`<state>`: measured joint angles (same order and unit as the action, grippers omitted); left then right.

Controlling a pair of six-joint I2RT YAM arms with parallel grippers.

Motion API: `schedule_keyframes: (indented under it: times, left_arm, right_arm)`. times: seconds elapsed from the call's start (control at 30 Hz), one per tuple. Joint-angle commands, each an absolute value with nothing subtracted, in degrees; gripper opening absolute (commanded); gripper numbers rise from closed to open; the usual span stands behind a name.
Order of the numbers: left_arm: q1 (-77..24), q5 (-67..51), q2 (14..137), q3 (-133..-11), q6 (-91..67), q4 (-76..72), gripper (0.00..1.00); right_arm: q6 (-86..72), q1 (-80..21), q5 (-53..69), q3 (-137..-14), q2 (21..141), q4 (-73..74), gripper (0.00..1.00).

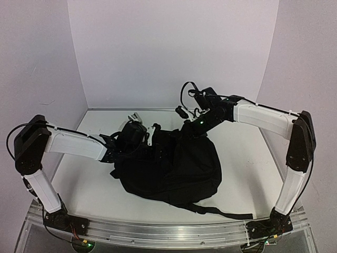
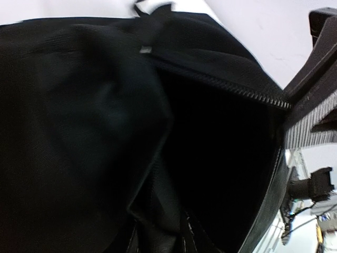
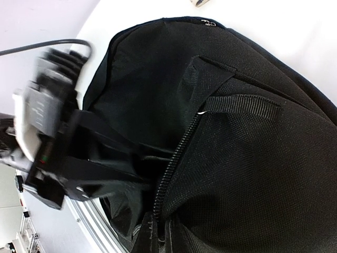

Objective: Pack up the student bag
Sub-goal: Unzip the student bag at the center of the board.

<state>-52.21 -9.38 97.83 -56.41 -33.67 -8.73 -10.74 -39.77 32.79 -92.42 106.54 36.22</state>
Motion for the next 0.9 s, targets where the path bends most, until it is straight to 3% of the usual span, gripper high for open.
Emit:
schedule_keyframes:
  times: [0.0,0.17,0.33,0.43,0.87]
  left_arm:
    - [-52.59,-20.51,102.13,-60.98,-32.31,-18.35,0.23]
    - [-53.15,-21.49,101.78,-60.87,-31.68,-21.19,0.24]
    - [-54.63,-21.38,100.58,-61.71,-29.95,-18.77,0.4]
    - [-54.73,-22.68,100.6,-60.64,-30.77,-20.64,0.43]
    - [-51.2,-19.37,111.15,-65.63,-36.24,-16.76,0.21]
  right_arm:
    - [-10.31,-39.57,35.98,-94.44,104.36,33.23,0.0]
    - [-10.22,-39.55,36.1,-94.27,105.63,33.21,0.0]
    - [-10.11,-39.45,36.46,-94.45,106.2,33.22,0.0]
    - [-10.18,-39.18,36.81,-94.55,106.41,33.17,0.0]
    - [-10.2,-36.51,42.56,-94.4,103.79,33.22,0.0]
